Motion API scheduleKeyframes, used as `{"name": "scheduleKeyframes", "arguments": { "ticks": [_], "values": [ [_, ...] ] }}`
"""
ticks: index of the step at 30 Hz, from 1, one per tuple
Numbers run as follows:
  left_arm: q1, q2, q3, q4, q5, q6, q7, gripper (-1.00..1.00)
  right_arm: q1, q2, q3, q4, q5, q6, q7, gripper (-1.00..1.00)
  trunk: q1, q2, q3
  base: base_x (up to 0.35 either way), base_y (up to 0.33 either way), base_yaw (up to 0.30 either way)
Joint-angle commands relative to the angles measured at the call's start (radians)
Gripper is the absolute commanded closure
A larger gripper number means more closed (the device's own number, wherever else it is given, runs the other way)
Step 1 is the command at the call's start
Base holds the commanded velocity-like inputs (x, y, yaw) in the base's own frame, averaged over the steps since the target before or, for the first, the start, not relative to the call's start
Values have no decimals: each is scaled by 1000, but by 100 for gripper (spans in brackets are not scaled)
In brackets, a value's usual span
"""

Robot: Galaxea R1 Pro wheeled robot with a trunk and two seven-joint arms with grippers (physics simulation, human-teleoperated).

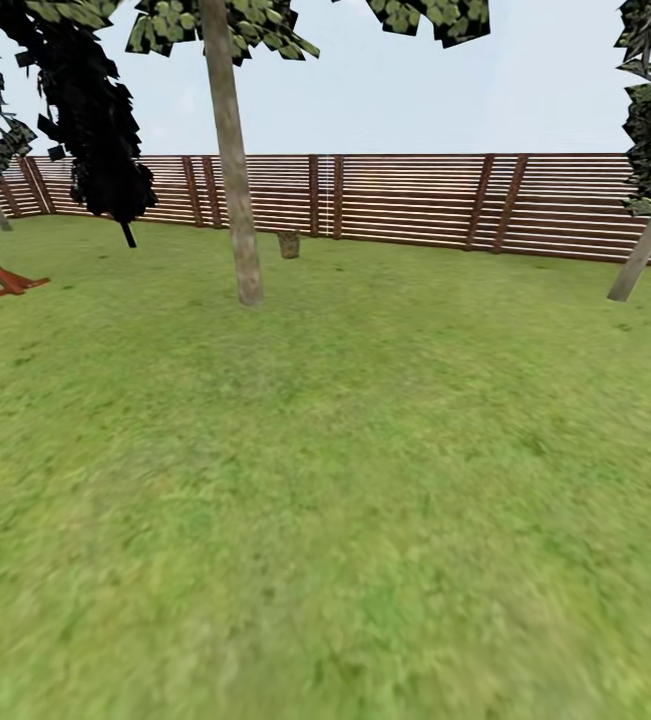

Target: Take the three Easter eggs out of the wicker basket on the lawn in the garden, then place them on the lawn next to a single tree (choose any tree) so that all three eggs are next to the same tree and none are left in the basket.

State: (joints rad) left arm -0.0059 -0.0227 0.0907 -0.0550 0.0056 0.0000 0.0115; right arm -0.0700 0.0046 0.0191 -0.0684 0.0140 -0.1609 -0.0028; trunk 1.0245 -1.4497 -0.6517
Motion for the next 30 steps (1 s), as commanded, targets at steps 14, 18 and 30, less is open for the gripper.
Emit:
{"name": "scheduleKeyframes", "arguments": {
  "ticks": [14, 18, 30],
  "values": [
    [0, 0, 7, 0, 1, 0, 2, -100, -1, 0, 1, -1, 1, -5, 0, -100, 1, 0, -1, 336, 0, 0],
    [0, 0, 7, 0, 1, 0, 2, -100, -1, 0, 1, -1, 1, -5, 0, -100, 1, 0, -1, 336, 0, 0],
    [0, 0, 7, 0, 1, 0, 1, -100, -1, -1, 1, -1, 0, -5, 1, -100, 1, 0, -1, 336, 0, -69]
  ]
}}
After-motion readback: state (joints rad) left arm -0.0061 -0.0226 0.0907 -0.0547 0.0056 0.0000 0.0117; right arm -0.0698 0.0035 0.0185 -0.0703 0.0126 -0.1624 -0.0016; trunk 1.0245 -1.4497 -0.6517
